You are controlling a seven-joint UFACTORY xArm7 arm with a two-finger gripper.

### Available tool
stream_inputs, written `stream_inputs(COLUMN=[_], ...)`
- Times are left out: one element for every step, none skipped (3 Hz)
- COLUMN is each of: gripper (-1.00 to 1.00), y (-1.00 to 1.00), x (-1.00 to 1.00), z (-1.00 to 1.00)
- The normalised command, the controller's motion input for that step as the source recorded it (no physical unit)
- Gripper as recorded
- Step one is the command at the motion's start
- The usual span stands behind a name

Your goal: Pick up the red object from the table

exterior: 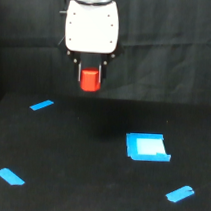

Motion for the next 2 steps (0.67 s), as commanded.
stream_inputs(gripper=[-0.93,-0.91], y=[-0.01,-0.01], x=[-0.01,-0.01], z=[0.06,0.07])
